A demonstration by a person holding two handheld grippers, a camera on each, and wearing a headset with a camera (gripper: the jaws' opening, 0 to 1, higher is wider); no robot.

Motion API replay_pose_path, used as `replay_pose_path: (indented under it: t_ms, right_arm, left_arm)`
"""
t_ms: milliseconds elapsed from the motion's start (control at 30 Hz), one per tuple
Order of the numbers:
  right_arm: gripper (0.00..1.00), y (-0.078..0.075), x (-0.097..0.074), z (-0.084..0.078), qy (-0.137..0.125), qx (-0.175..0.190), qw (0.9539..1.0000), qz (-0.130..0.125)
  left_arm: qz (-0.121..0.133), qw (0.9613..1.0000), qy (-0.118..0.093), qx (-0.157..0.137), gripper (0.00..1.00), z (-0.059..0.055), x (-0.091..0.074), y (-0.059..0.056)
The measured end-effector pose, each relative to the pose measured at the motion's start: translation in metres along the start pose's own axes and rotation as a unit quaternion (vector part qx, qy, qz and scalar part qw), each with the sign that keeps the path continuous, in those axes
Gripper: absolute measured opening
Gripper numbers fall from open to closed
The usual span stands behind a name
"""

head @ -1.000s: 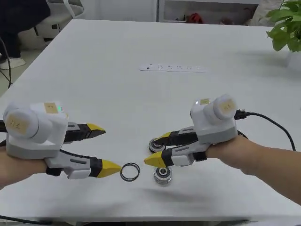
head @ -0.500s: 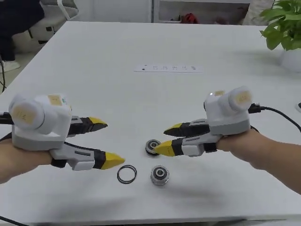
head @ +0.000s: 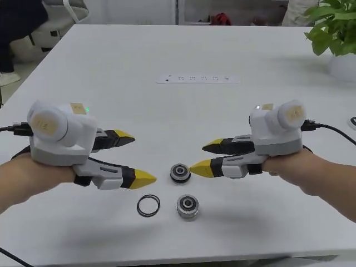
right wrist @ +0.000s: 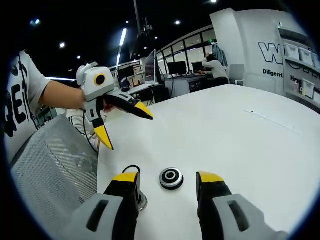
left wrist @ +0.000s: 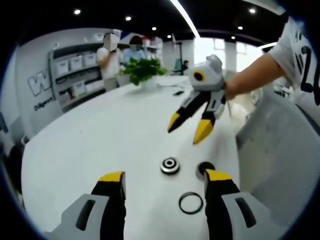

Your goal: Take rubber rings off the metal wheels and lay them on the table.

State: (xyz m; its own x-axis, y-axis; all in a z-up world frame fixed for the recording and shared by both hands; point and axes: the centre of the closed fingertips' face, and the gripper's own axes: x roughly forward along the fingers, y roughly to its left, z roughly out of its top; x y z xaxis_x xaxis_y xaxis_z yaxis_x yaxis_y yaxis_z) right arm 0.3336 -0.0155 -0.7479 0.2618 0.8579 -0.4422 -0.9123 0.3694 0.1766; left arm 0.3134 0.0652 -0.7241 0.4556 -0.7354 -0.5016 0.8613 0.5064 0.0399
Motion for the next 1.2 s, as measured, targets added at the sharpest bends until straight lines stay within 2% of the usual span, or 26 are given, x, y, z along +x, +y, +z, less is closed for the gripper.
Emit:
replay_pose_path:
  t_ms: [600,1200]
  right_arm:
    - [0.39,-0.008,0.015,-0.029,0.026,0.002,0.9997,-0.001]
    - [0.36,-0.008,0.029,-0.039,0.03,0.004,0.9995,0.007]
  left_arm:
    - [-0.019,0.9998,0.005,-0.007,0.61,-0.004,0.03,-0.003]
    - [-0.039,0.9988,0.011,-0.027,0.53,-0.013,0.052,-0.005]
